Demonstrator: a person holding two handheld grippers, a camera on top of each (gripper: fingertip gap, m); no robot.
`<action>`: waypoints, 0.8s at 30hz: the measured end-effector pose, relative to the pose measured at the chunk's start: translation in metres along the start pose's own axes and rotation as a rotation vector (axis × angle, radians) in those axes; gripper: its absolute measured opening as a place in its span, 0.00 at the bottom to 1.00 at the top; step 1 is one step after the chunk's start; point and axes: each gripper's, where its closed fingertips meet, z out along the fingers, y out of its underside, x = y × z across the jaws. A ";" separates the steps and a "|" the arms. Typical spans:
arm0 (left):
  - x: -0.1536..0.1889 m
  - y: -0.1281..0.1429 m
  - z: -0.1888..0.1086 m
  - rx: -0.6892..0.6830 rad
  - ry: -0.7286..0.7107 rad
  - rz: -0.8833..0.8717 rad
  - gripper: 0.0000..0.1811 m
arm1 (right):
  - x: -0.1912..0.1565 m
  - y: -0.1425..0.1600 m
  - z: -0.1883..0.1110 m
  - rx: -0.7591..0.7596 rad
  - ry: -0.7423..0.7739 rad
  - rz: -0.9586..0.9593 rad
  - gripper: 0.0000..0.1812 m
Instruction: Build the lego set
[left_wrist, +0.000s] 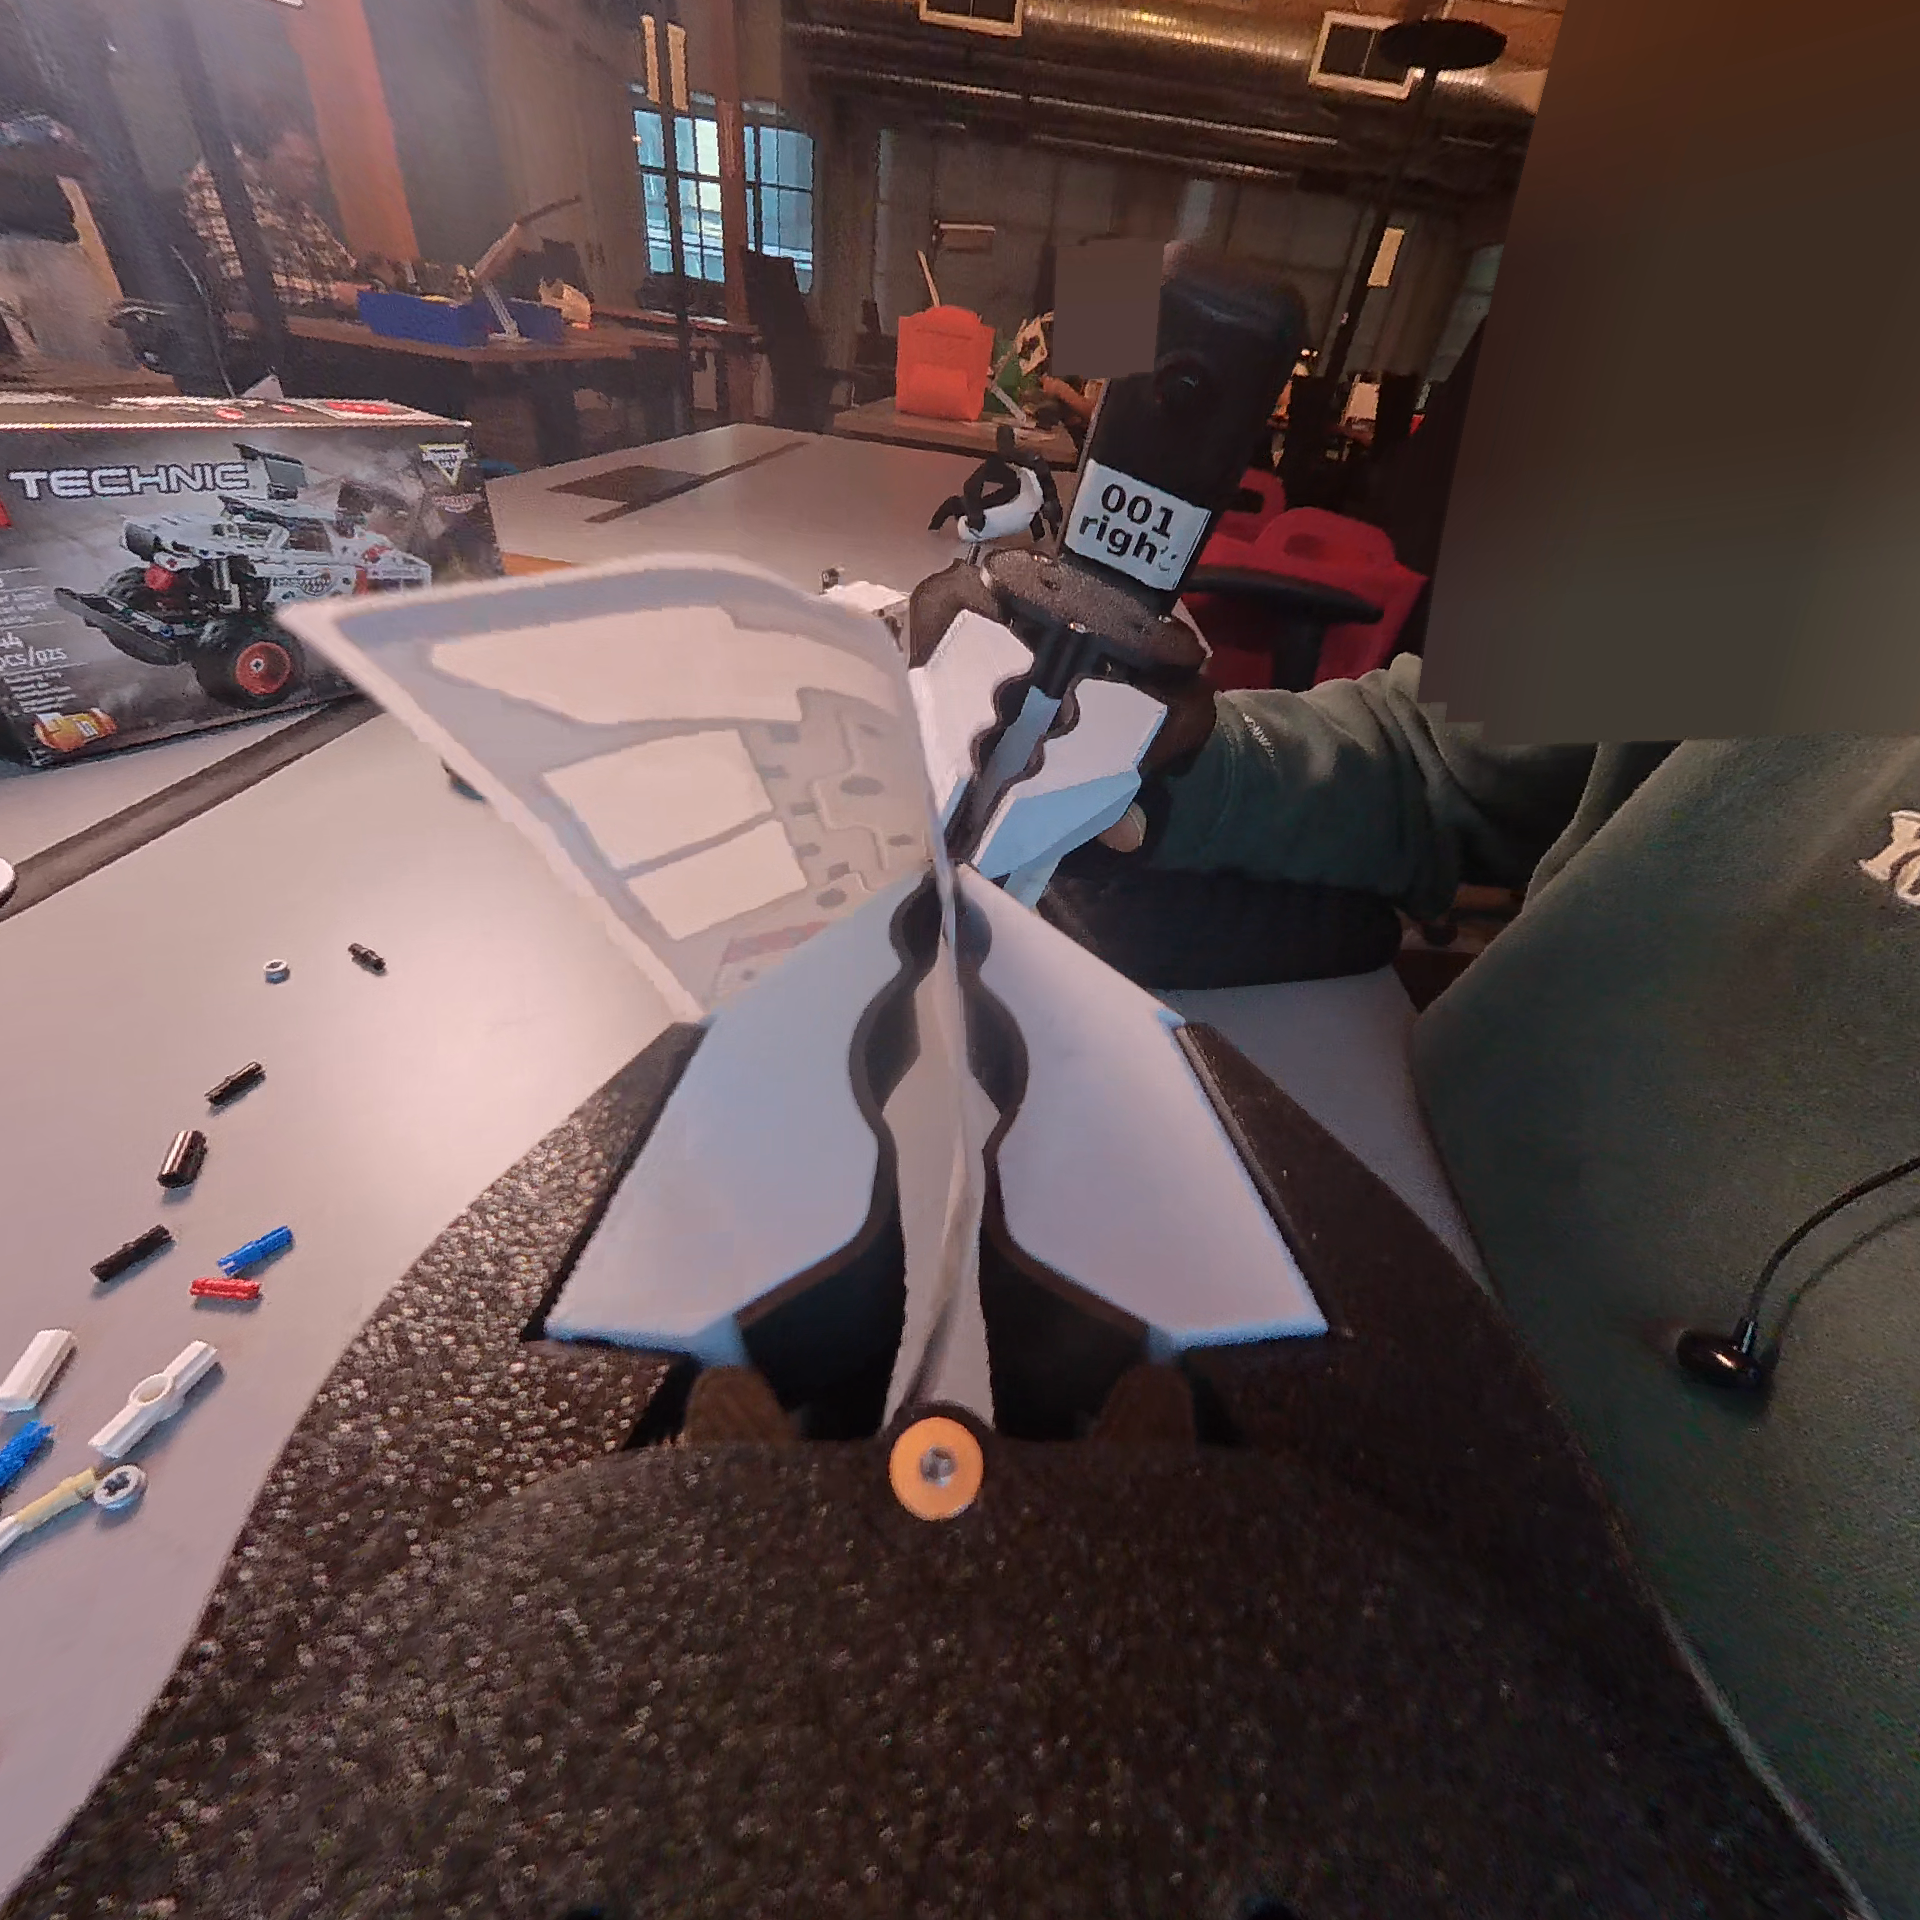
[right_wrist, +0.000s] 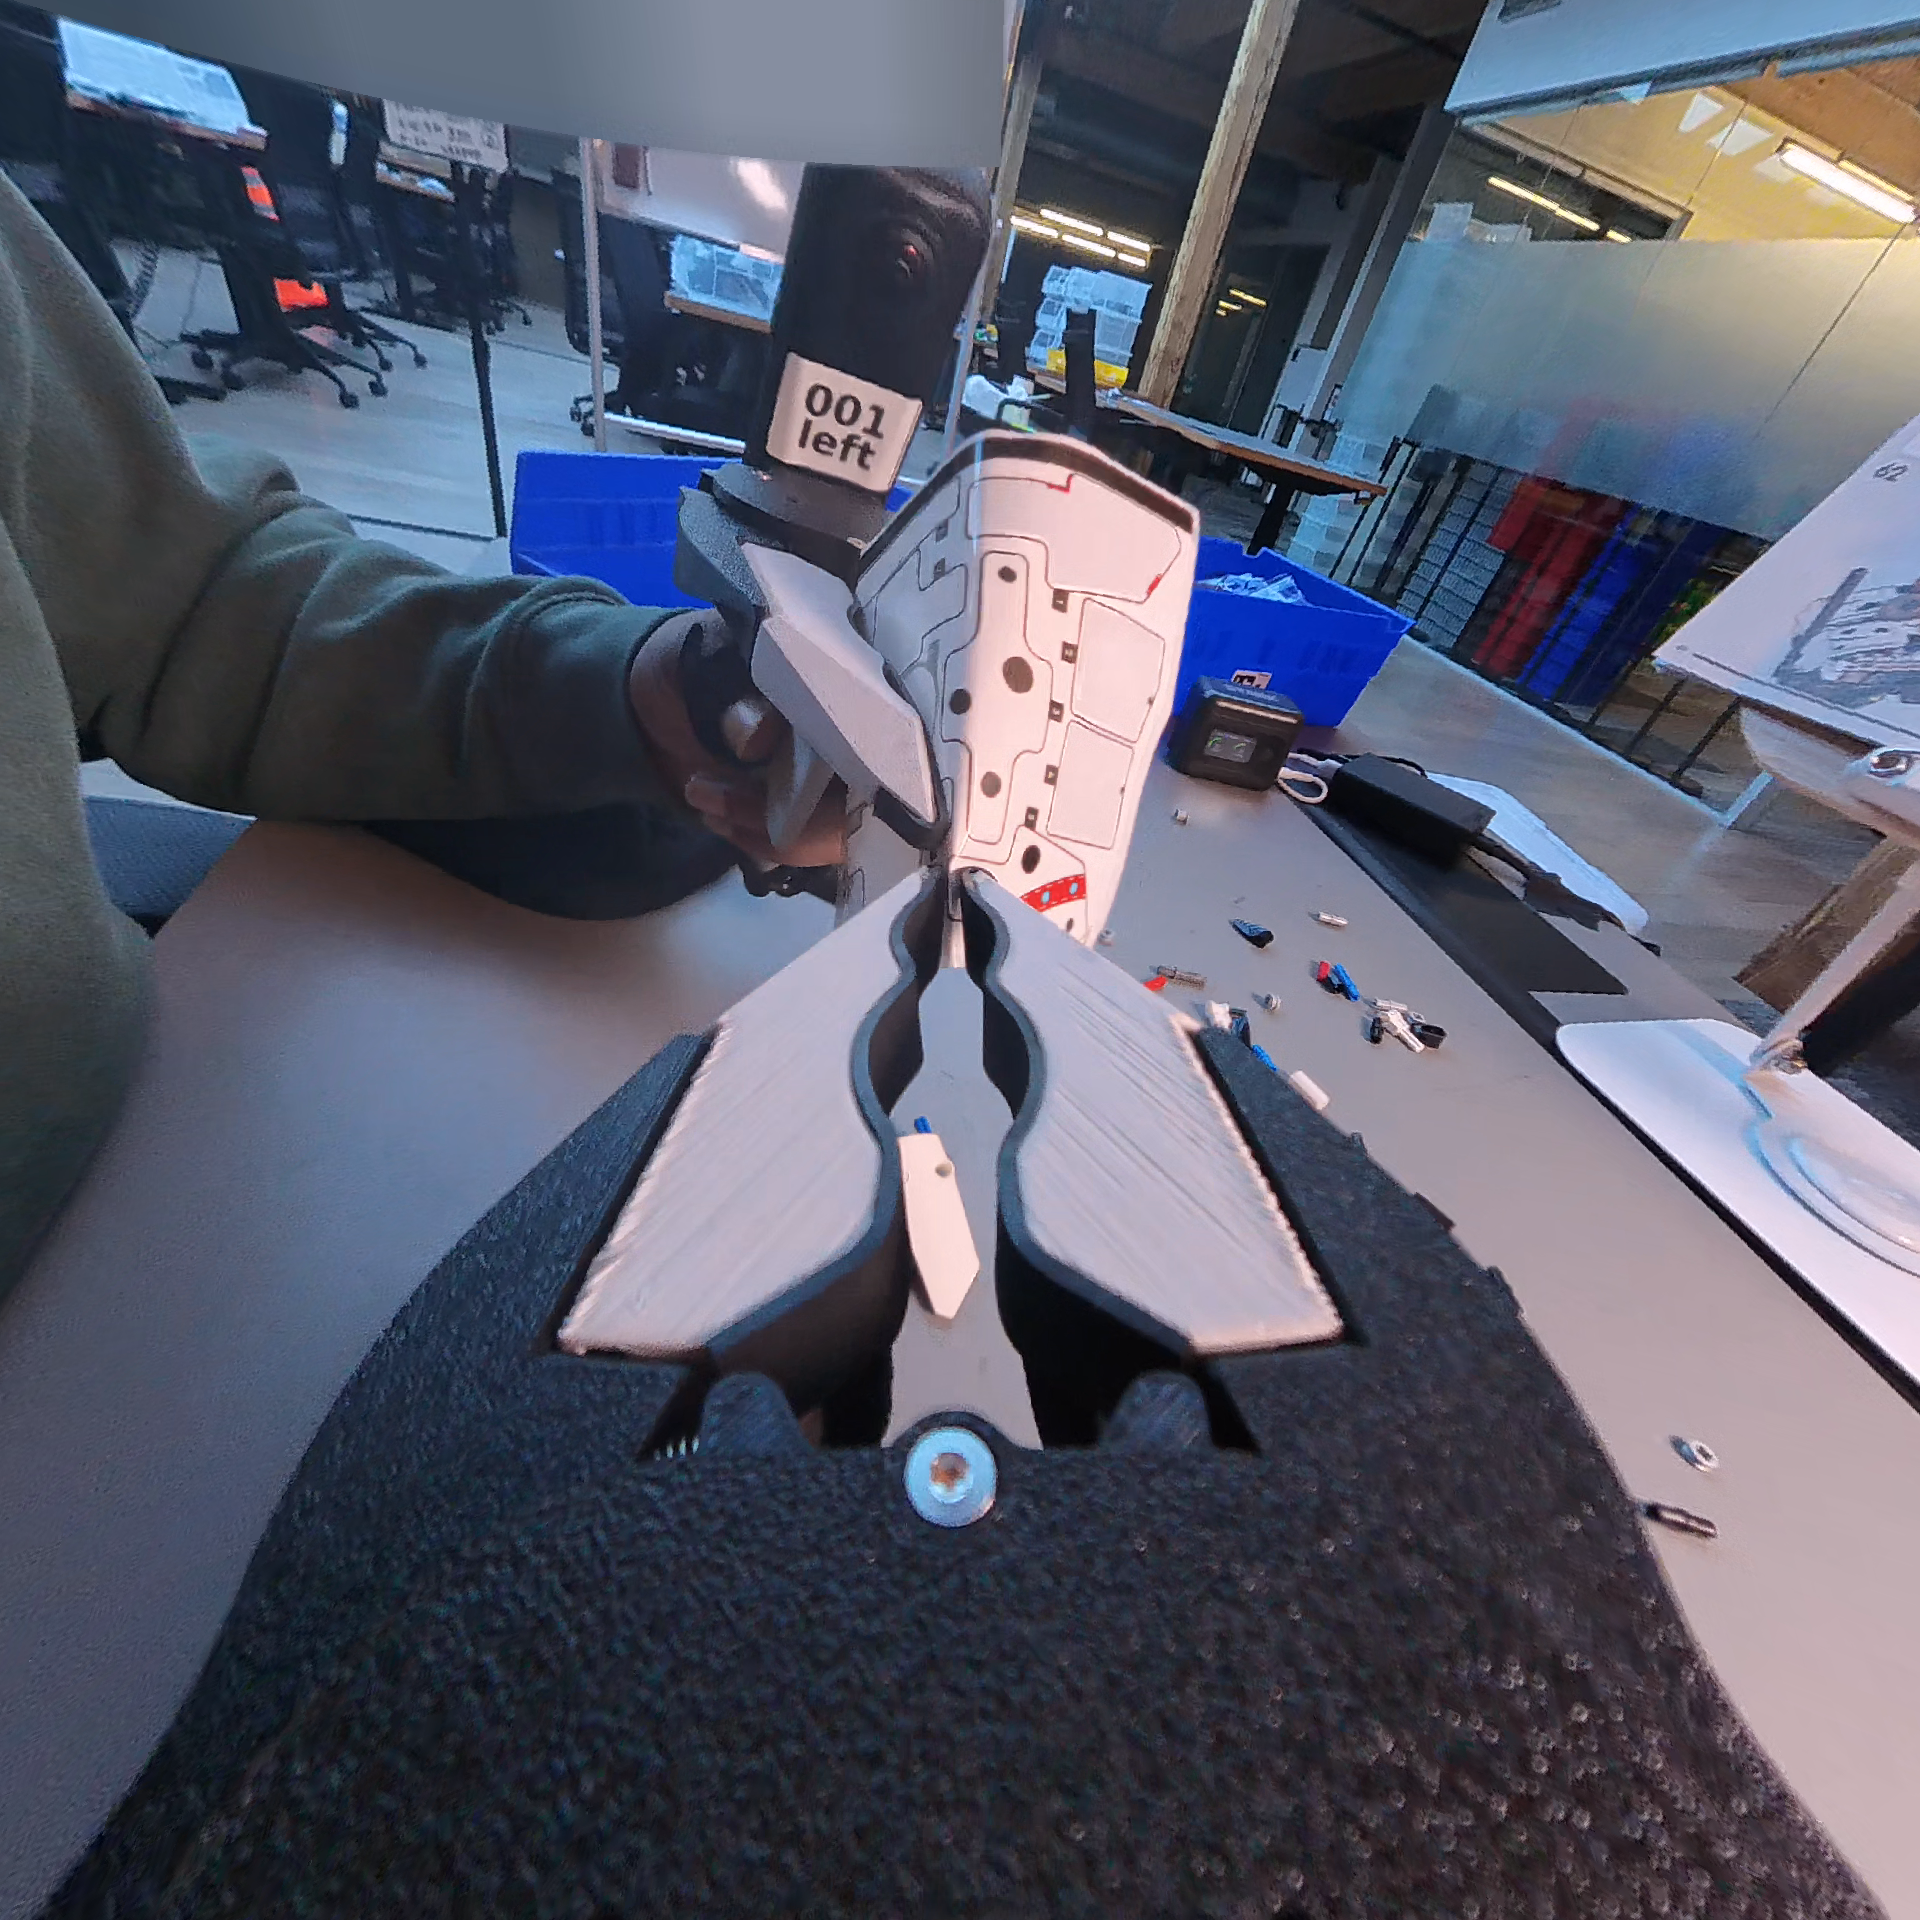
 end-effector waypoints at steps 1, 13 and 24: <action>0.000 0.002 0.000 -0.014 -0.003 0.016 0.00 | -0.001 0.002 0.000 -0.009 -0.013 0.006 0.01; 0.014 0.033 0.007 -0.218 0.022 0.218 0.00 | -0.025 0.028 -0.007 -0.130 -0.274 0.221 0.01; 0.020 0.046 0.009 -0.280 0.052 0.262 0.00 | -0.030 0.037 -0.013 -0.154 -0.361 0.305 0.00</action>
